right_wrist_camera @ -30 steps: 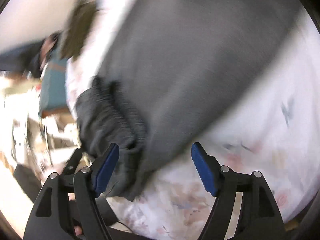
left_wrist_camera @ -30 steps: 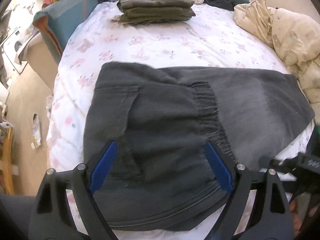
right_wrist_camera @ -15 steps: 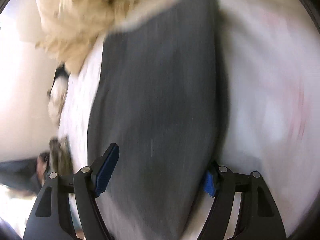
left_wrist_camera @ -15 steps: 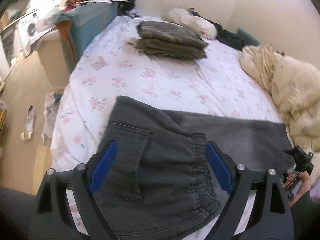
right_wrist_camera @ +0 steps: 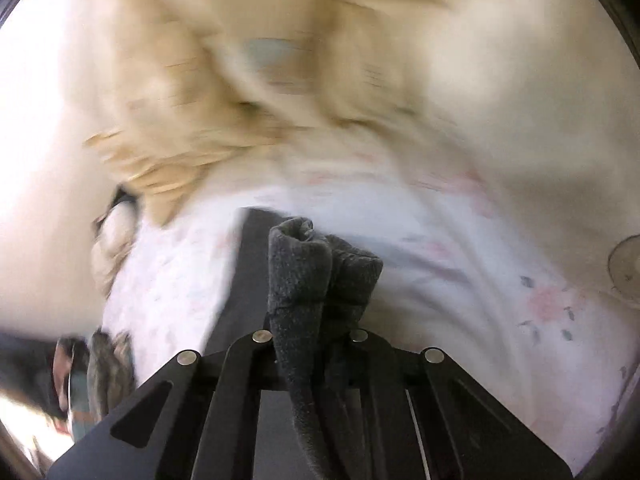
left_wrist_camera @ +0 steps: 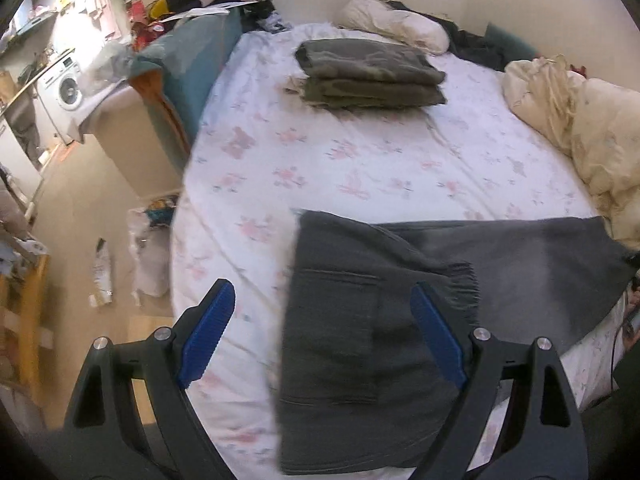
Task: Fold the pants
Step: 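Grasp the leg cuff with the right tool and lay it onto the folded pants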
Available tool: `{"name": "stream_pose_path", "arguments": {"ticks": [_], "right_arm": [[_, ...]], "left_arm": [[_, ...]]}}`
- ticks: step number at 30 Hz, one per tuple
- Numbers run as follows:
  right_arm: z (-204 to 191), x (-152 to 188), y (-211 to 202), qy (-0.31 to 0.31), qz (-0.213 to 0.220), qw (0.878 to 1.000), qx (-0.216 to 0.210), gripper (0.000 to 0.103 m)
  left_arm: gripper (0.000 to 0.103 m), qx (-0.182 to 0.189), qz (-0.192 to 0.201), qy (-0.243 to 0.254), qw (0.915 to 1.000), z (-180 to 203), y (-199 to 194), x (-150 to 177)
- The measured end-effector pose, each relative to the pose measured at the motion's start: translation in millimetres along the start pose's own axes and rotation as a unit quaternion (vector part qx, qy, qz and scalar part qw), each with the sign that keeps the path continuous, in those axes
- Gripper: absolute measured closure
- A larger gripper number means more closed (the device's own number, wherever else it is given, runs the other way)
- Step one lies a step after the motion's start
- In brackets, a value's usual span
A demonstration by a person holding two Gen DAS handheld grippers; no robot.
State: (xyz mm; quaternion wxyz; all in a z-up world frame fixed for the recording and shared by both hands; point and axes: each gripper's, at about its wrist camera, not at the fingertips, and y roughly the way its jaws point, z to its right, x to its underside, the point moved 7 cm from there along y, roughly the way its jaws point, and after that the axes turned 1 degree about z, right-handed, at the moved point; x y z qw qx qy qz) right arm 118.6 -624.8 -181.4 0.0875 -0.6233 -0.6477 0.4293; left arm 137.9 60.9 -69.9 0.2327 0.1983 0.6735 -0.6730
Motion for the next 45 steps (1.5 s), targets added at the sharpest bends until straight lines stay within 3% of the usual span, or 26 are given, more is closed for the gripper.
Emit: {"name": "stream_pose_path", "arguments": {"ticks": [2,5,8,10,13,14,16,17,18,20,21,24,26,28,30,32,33,34,35,36,37,39,42,44,45], "right_arm": [[-41,10,-15,-0.057,-0.001,0.997,-0.046,0.096],[-99,41,-36,-0.155,-0.018,0.982,-0.103,0.096],[-159,89,-65,-0.256,-0.040,0.952,-0.164,0.096],[-193,132,-87,-0.319,-0.060,0.924,-0.204,0.096],[-227,220,-108,-0.417,-0.115,0.866,-0.251,0.096],[-232,264,-113,-0.464,-0.145,0.834,-0.261,0.096],[-226,322,-114,-0.514,-0.199,0.792,-0.265,0.096],[-214,366,-107,-0.560,-0.248,0.750,-0.249,0.096],[-201,394,-100,-0.598,-0.274,0.720,-0.222,0.095],[-175,425,-87,-0.649,-0.298,0.677,-0.176,0.095],[-167,428,-82,-0.645,-0.310,0.679,-0.163,0.093],[-163,422,-75,-0.602,-0.350,0.701,-0.153,0.089],[-171,417,-78,-0.593,-0.353,0.705,-0.162,0.080],[-168,420,-88,-0.586,-0.374,0.698,-0.173,0.055],[-166,424,-105,-0.582,-0.405,0.678,-0.195,0.038],[-168,426,-123,-0.583,-0.415,0.664,-0.218,0.038],[-177,422,-132,-0.578,-0.408,0.666,-0.237,0.039],[-181,417,-133,-0.572,-0.400,0.673,-0.244,0.039],[-190,411,-130,-0.563,-0.384,0.691,-0.240,0.038],[-202,402,-115,-0.550,-0.365,0.719,-0.216,0.037],[-210,398,-101,-0.544,-0.352,0.737,-0.190,0.036],[-225,395,-74,-0.531,-0.333,0.762,-0.159,0.033],[-235,393,-19,-0.499,-0.330,0.795,-0.101,0.031],[-233,401,7,-0.457,-0.370,0.804,-0.087,0.032],[-234,409,14,-0.449,-0.385,0.802,-0.086,0.038]], "left_arm": [[0.016,-0.004,0.004,-0.004,1.0000,-11,-3,-6],[0.016,-0.010,0.011,-0.027,0.9995,-30,-3,-7],[0.016,-0.005,0.011,-0.046,0.9989,-38,3,0],[0.016,0.003,-0.008,-0.054,0.9985,-37,9,9],[0.016,0.038,-0.030,-0.050,0.9976,-27,13,17],[0.016,0.038,-0.031,-0.045,0.9978,-25,12,18],[0.016,0.039,-0.024,-0.038,0.9982,-23,9,18],[0.016,0.040,-0.020,-0.037,0.9983,-22,7,18],[0.016,0.043,-0.018,-0.037,0.9982,-22,5,18],[0.016,0.049,-0.019,-0.039,0.9979,-20,4,18],[0.016,0.051,-0.020,-0.041,0.9977,-21,4,18],[0.016,0.058,-0.024,-0.047,0.9969,-21,5,17],[0.016,0.063,-0.025,-0.050,0.9965,-20,5,16],[0.016,0.066,-0.025,-0.052,0.9962,-19,5,15],[0.016,0.071,-0.026,-0.055,0.9956,-18,4,14],[0.016,0.077,-0.028,-0.060,0.9949,-17,4,15],[0.016,0.079,-0.029,-0.062,0.9945,-16,4,15],[0.016,0.082,-0.031,-0.064,0.9941,-15,4,15],[0.016,0.084,-0.031,-0.064,0.9939,-13,4,15],[0.016,0.087,-0.032,-0.062,0.9938,-11,4,16],[0.016,0.088,-0.032,-0.060,0.9938,-10,4,15],[0.016,0.087,-0.029,-0.058,0.9941,-8,3,14],[0.016,0.079,-0.024,-0.062,0.9947,-12,3,12],[0.016,0.078,-0.026,-0.069,0.9942,-16,4,12],[0.016,0.079,-0.028,-0.074,0.9938,-18,5,13]]}}
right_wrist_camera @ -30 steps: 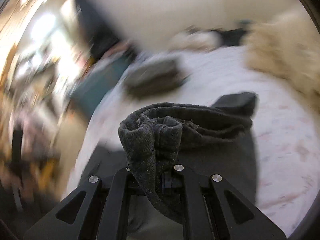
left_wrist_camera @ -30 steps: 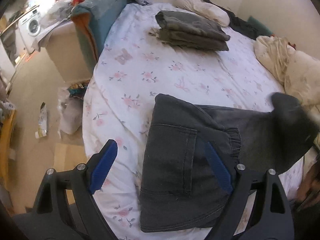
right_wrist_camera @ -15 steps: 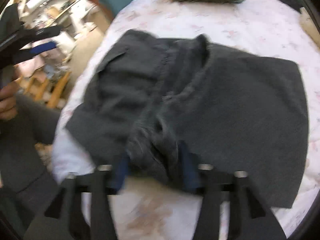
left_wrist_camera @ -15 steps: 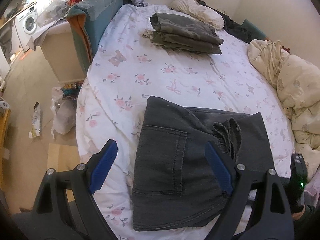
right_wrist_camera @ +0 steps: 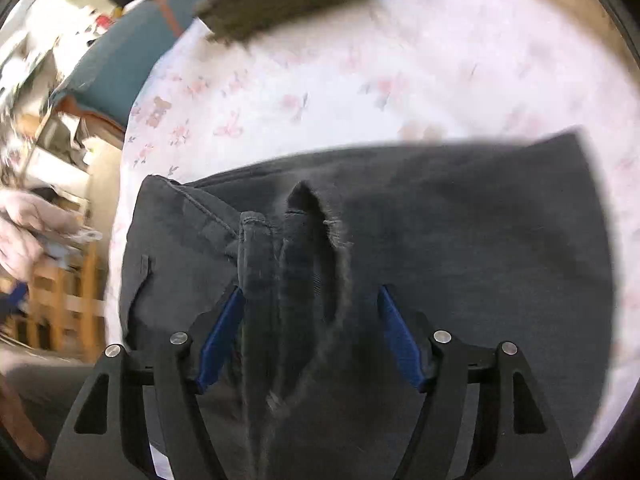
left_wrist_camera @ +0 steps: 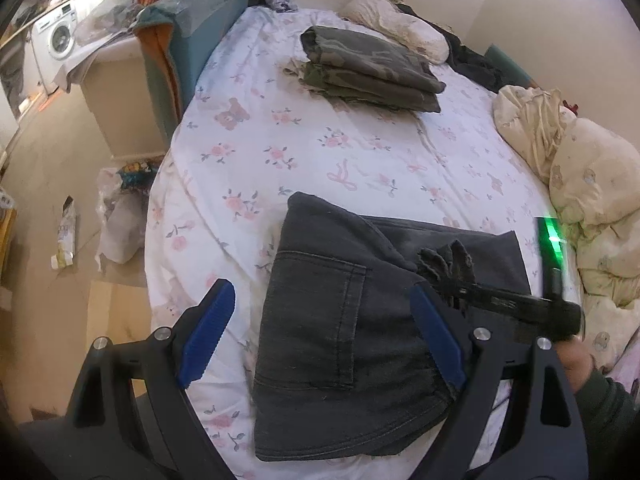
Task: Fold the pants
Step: 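Grasp the leg cuff with the right tool and lay it onto the folded pants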
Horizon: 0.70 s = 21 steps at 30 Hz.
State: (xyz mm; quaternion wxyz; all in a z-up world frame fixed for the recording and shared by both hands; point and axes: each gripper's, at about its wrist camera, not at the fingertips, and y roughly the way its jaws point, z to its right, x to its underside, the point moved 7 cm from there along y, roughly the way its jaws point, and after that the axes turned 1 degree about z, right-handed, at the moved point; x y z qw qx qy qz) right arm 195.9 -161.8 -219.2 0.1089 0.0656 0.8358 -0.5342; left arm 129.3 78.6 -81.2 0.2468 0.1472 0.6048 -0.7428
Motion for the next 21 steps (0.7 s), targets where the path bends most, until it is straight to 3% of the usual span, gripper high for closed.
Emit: {"name": "stream_pose_path", "arguments": {"ticks": [1,2,4,6,10,11,13,15,17,19,20,21], "right_arm": [[-2,-1,6,-0.002,-0.006,1.000,-0.003,0.060],[-10,-3,11,-0.021,-0.002,1.000,-0.004,0.070],[-18,-7,7,-0.052,0.021,0.998,0.037,0.085],[-20,-12,-4,-0.048,0.048,0.997,0.046,0.088],[-12,-28,-33,-0.017,0.117,0.992,0.035,0.087],[-12,-29,-33,-0.010,0.114,0.993,0.025,0.087],[-16,-27,-10,-0.015,0.061,0.998,0.006,0.080],[-21,-17,11,-0.051,0.023,0.998,0.019,0.077],[-24,-15,-3,-0.050,0.045,0.998,0.000,0.070],[-24,-10,-26,-0.024,0.068,0.996,-0.054,0.048],[-24,-8,-38,-0.020,0.083,0.994,-0.070,0.048],[-23,-1,-58,-0.028,0.109,0.992,-0.060,0.049]], "left_arm": [[0.016,0.002,-0.001,-0.005,1.0000,-2,0,0],[0.016,0.005,-0.003,-0.008,1.0000,-4,0,0],[0.016,0.011,-0.005,-0.013,0.9998,-5,-1,-1],[0.016,0.017,-0.007,-0.016,0.9997,-6,-1,-1],[0.016,0.027,-0.013,-0.014,0.9995,-1,0,0],[0.016,0.027,-0.015,-0.011,0.9995,0,1,0],[0.016,0.026,-0.018,-0.009,0.9995,2,2,2],[0.016,0.027,-0.020,-0.011,0.9994,3,3,1],[0.016,0.027,-0.019,-0.014,0.9994,3,3,1],[0.016,0.027,-0.017,-0.014,0.9994,4,2,1],[0.016,0.027,-0.016,-0.011,0.9995,4,1,1],[0.016,0.026,-0.015,-0.009,0.9995,5,1,0]]}}
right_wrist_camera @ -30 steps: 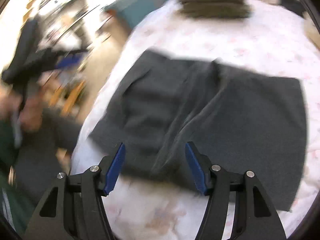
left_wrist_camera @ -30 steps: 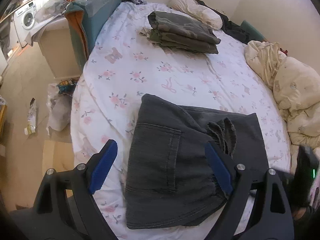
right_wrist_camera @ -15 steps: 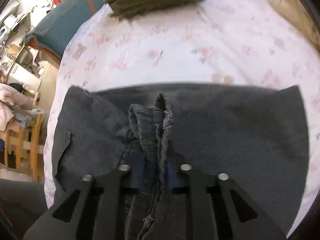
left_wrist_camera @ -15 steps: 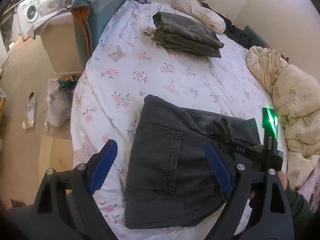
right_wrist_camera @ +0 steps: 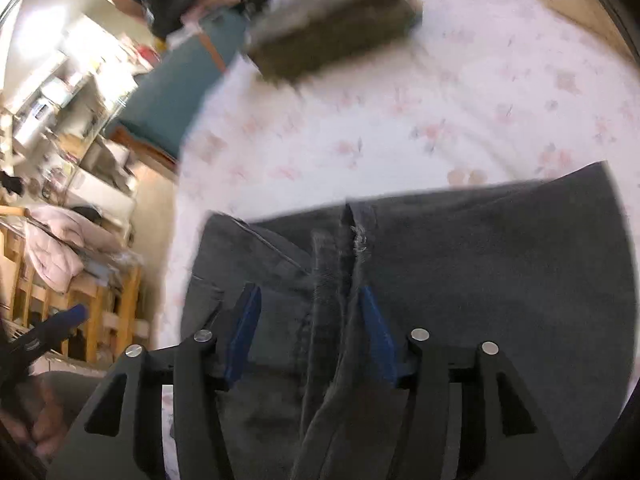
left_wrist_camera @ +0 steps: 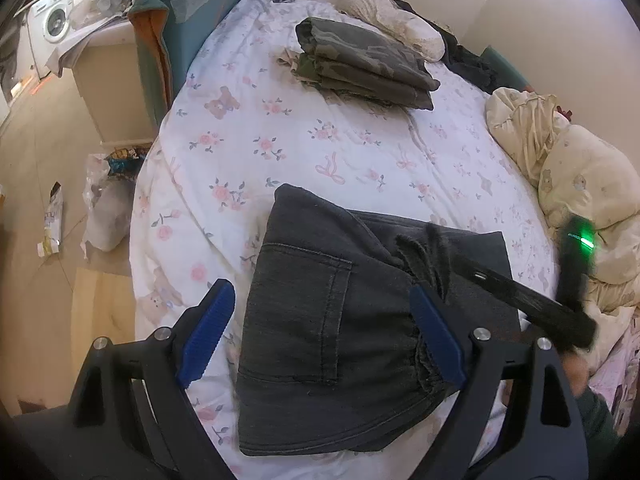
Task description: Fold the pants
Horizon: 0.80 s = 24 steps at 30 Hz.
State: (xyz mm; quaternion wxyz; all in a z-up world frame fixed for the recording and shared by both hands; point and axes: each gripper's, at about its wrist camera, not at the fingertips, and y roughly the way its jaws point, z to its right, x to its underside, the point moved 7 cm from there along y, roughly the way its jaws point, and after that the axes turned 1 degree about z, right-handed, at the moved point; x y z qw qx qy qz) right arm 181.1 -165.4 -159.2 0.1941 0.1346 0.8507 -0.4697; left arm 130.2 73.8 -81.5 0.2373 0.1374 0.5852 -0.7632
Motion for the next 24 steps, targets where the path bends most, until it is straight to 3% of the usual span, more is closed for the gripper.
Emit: {"name": "stream_pose_path", "arguments": {"ticks": [2,4,5,8,9,13,15,17,18,19,21,24], "right_arm": [[5,15,-13,-0.002,-0.006,1.000,0.019,0.054],[13,35,-12,0.021,-0.031,0.999,0.009,0.080],[16,48,-5,0.030,-0.052,0.998,0.001,0.083],[20,92,37,0.039,-0.116,0.992,0.022,0.084],[21,99,44,0.046,-0.117,0.992,0.029,0.084],[25,90,26,0.080,-0.102,0.991,0.020,0.081],[39,72,-18,0.088,-0.049,0.995,0.026,0.081],[71,59,-63,0.117,0.008,0.991,0.058,0.057],[94,57,-85,0.146,0.037,0.985,0.079,0.029],[110,58,-99,0.166,0.053,0.980,0.095,0.019],[164,74,-125,0.241,0.075,0.955,0.156,0.019],[222,119,-125,0.366,0.054,0.915,0.158,0.021]], "left_arm": [[0.016,-0.001,0.000,0.004,1.0000,2,1,0],[0.016,-0.006,-0.001,0.010,0.9999,4,4,1],[0.016,-0.007,-0.003,0.013,0.9999,5,4,2],[0.016,-0.017,-0.004,0.025,0.9995,8,8,5],[0.016,-0.023,-0.002,0.029,0.9993,9,8,6],[0.016,-0.033,-0.002,0.032,0.9989,6,10,9],[0.016,-0.040,0.002,0.036,0.9986,5,9,9],[0.016,-0.049,0.005,0.047,0.9977,4,10,9],[0.016,-0.054,0.006,0.049,0.9973,3,11,9],[0.016,-0.056,0.006,0.050,0.9972,3,12,9],[0.016,-0.064,0.005,0.052,0.9966,2,13,9],[0.016,-0.073,0.005,0.058,0.9956,3,12,9]]}}
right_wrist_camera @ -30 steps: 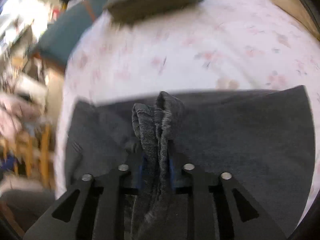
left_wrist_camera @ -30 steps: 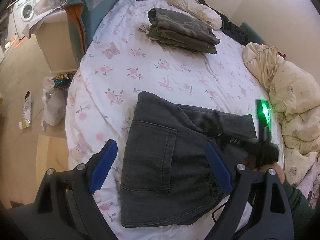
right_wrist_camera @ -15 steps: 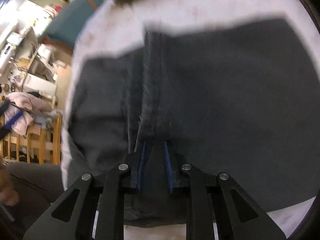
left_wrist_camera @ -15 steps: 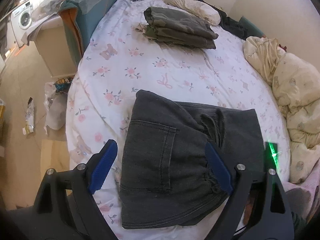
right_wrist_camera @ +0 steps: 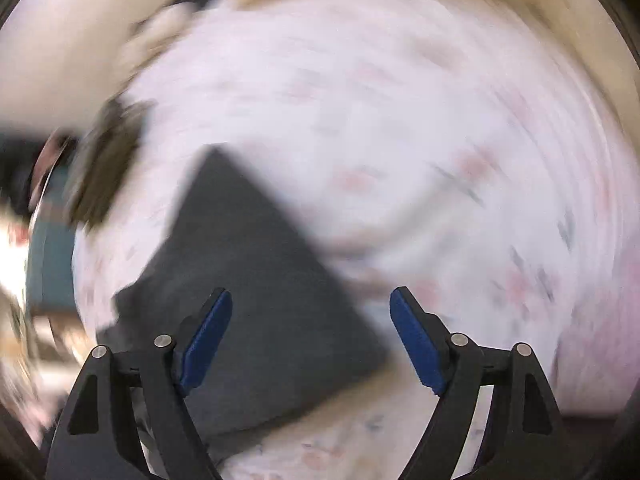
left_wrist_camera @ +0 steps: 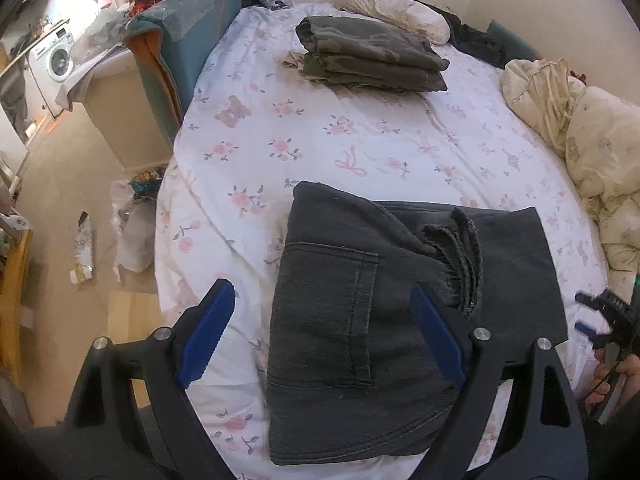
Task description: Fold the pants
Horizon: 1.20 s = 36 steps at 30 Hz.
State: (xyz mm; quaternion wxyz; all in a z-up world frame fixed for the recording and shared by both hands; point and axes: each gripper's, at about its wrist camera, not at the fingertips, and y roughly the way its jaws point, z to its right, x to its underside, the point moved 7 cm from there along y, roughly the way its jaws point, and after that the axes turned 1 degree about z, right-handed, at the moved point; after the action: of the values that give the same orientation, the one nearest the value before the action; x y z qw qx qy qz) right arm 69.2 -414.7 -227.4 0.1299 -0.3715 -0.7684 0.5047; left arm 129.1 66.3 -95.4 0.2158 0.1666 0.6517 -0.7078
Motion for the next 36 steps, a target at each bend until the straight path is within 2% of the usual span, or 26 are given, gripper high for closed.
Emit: {"name": "stream_pose_path", "arguments": {"ticks": [2,3,4,5,7,8,9,11,14,16,19,21,23,27,30,33,36], "right_arm": [[16,9,12,0.034,-0.027,0.999,-0.005,0.026],[19,17,21,0.051,-0.047,0.997,-0.029,0.034],[15,23,29,0.049,-0.059,0.996,-0.036,0.040],[9,28,34,0.036,-0.077,0.996,-0.041,0.040],[-2,33,40,0.004,-0.071,0.997,-0.024,0.042],[-5,33,40,0.001,-0.062,0.998,-0.024,0.049],[-8,30,37,-0.005,-0.048,0.998,-0.026,0.074],[-31,27,22,-0.037,-0.022,0.998,-0.043,0.077],[-64,27,-7,-0.090,0.015,0.992,-0.082,0.079],[-82,31,-26,-0.113,0.032,0.986,-0.116,0.080],[-117,46,-54,-0.174,0.052,0.968,-0.171,0.080],[-139,61,-67,-0.214,0.045,0.952,-0.215,0.081],[-155,76,-70,-0.240,0.034,0.939,-0.245,0.080],[-179,96,-66,-0.270,0.001,0.920,-0.285,0.080],[-193,113,-64,-0.303,-0.021,0.904,-0.302,0.080],[-201,132,-59,-0.334,-0.033,0.894,-0.298,0.080],[-202,140,-56,-0.351,-0.039,0.888,-0.295,0.080]], "left_arm": [[0.016,-0.009,0.001,0.012,0.9999,3,-1,-2],[0.016,-0.016,0.002,0.018,0.9997,5,-2,-5],[0.016,-0.022,0.002,0.022,0.9995,8,-4,-7],[0.016,-0.024,0.000,0.023,0.9994,12,-4,-11],[0.016,-0.018,-0.006,0.019,0.9996,21,-7,-18],[0.016,-0.014,-0.008,0.016,0.9997,26,-8,-22],[0.016,-0.008,-0.010,0.012,0.9998,31,-11,-27],[0.016,0.009,-0.014,0.003,0.9999,42,-16,-40],[0.016,0.007,-0.008,-0.003,0.9999,53,-24,-58],[0.016,0.009,-0.006,0.002,0.9999,64,-27,-68],[0.016,0.008,-0.005,0.021,0.9997,85,-29,-81],[0.016,0.015,-0.012,0.034,0.9992,104,-26,-86],[0.016,0.031,-0.041,0.047,0.9976,135,-17,-86],[0.016,0.087,-0.089,0.037,0.9916,192,-2,-79],[0.016,0.078,-0.100,0.089,0.9879,233,21,-84],[0.017,0.046,-0.122,0.152,0.9798,259,55,-86],[0.034,0.021,-0.154,0.190,0.9693,261,82,-77]]}}
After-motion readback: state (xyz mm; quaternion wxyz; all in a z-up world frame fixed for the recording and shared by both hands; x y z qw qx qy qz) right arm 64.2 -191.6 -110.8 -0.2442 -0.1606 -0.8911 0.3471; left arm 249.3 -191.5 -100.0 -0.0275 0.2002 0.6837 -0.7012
